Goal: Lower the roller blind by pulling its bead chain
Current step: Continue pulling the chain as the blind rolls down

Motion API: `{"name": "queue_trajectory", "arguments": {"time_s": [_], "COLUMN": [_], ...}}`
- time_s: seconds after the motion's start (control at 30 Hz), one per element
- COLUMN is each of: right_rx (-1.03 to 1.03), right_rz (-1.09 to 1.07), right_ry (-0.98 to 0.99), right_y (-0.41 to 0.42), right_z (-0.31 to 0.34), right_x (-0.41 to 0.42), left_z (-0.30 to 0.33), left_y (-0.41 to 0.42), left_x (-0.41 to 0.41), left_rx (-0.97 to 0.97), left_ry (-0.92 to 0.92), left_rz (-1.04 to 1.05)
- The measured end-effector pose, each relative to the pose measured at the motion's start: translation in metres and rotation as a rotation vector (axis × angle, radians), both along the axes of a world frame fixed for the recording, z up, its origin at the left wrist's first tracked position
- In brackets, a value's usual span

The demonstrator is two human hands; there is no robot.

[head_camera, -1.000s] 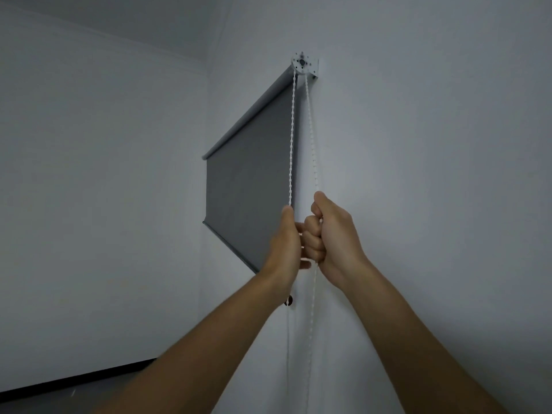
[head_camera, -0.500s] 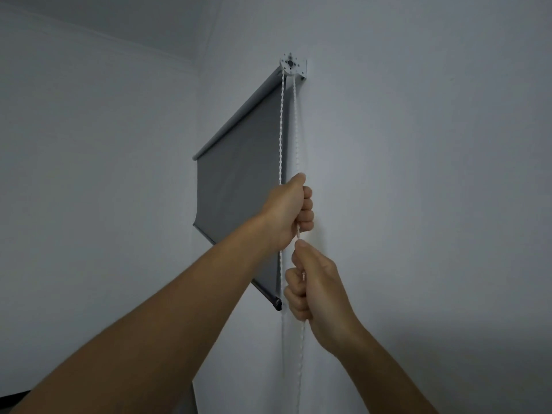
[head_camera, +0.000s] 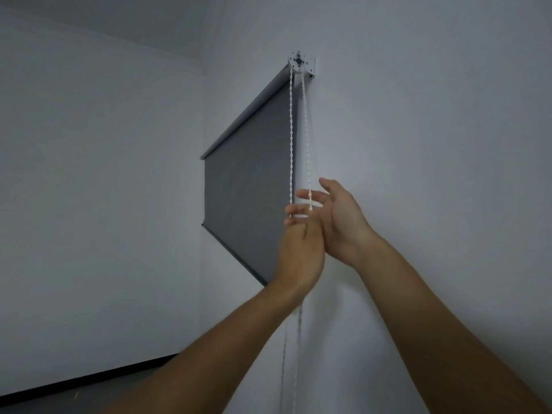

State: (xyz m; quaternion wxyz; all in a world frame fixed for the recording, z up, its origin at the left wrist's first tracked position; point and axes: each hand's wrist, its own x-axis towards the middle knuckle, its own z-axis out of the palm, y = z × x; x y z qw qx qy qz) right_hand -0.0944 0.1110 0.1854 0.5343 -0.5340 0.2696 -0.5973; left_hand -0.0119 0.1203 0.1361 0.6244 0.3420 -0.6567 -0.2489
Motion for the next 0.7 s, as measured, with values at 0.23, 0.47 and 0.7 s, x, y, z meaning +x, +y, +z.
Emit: {"name": "queue_trajectory", "arguments": {"time_s": [0.23,0.47,0.7], "right_rx": [0.044,-0.011,-0.074], "right_rz": [0.060,-0.017,-0.027], "right_ry": [-0.072,-0.167,-0.122], "right_y": [-0.008,-0.012,0.002], "right_z": [0.038,0.024,0.004], "right_x": [0.005,0.011,0.010], "left_z": [-0.042,-0.053,-0.035], "left_y": [0.011,0.013,0.001], "left_x": [0.000,0.005,0.012], "left_rx": [-0.080,0.112,0.348], "left_ry": [-0.121,-0.105,0.073], "left_rz": [-0.024,-0.180,-0.293]}}
